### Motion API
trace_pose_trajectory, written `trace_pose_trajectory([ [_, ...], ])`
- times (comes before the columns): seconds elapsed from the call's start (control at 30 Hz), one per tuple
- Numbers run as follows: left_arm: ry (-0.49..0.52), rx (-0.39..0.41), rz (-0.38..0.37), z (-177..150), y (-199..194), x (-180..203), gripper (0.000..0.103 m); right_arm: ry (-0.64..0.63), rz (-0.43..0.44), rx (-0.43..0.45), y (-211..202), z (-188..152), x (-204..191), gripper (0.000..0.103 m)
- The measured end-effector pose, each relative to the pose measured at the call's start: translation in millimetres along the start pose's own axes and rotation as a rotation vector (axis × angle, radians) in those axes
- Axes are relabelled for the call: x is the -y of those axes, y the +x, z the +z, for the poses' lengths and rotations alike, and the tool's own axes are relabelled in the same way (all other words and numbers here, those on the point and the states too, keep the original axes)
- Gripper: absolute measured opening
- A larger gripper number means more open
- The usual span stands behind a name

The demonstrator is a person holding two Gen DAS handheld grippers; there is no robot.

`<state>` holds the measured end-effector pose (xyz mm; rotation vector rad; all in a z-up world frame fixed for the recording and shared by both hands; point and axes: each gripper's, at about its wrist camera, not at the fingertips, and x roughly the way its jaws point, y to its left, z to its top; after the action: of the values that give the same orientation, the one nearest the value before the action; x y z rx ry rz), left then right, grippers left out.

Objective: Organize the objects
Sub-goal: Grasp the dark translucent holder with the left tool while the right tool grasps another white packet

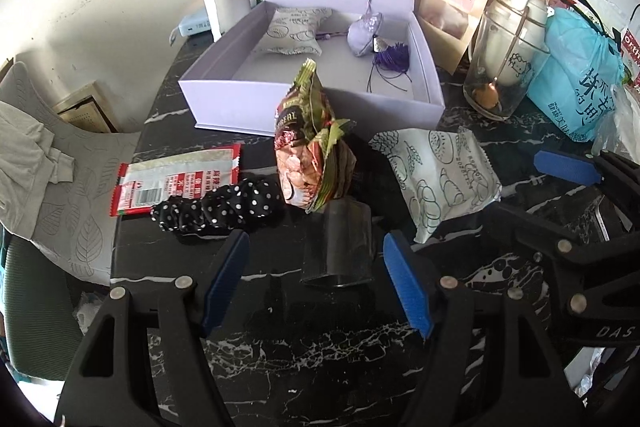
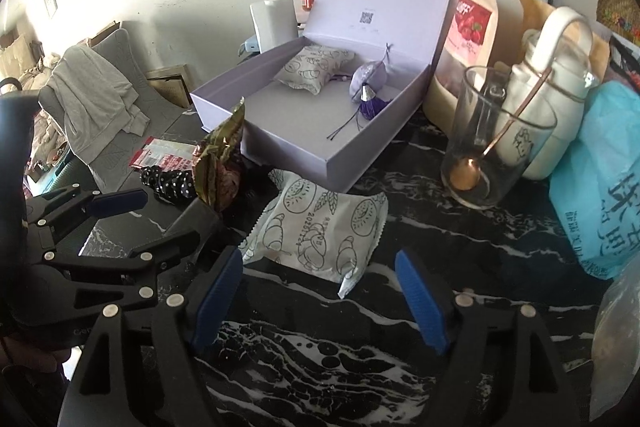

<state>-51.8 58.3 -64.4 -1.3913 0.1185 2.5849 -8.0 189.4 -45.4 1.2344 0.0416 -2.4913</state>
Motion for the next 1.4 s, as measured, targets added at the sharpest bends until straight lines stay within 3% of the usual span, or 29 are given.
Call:
trace_pose_trajectory([
  [0.1, 0.010, -0.006, -0.013, 1.6, 7.3, -0.4, 0.068, 0.014, 0.022, -0.004, 7.4, 0.3, 2.3, 0.091],
  [0.53, 0.006, -0.052, -0.029, 4.2, 37.6, -2.3, 0.068, 0.083, 0.009, -0.046, 36.3, 10.1, 11.6, 0.092],
  [0.73, -0.027, -0.065, -0.057, 2.2, 48.2, -7.9, 0.068, 0.100, 0.042, -0.085, 52.2, 15.0, 13.7, 0.092],
  [1.03, -0.017, -0.044, -0.018, 1.2, 50.3, -8.8, 0.045, 0.089, 0.032, -0.122, 68.5, 18.8, 10.8, 0.092],
  [1.1, -0.022, -0.037, -0.016, 0.9, 49.3, -10.1, 0.034, 0.093, 0.033, -0.125, 67.8, 18.0, 11.9, 0.092],
  [1.23, -0.013, -0.033, -0.026, -0.8, 47.6, -10.8, 0.034, 0.094, 0.055, -0.134, 65.2, 14.4, 14.0, 0.080],
  [1.4, -0.013, -0.040, -0.042, -8.0, 41.1, -9.4, 0.034, 0.072, 0.049, -0.127, 56.0, 9.5, 12.1, 0.073],
])
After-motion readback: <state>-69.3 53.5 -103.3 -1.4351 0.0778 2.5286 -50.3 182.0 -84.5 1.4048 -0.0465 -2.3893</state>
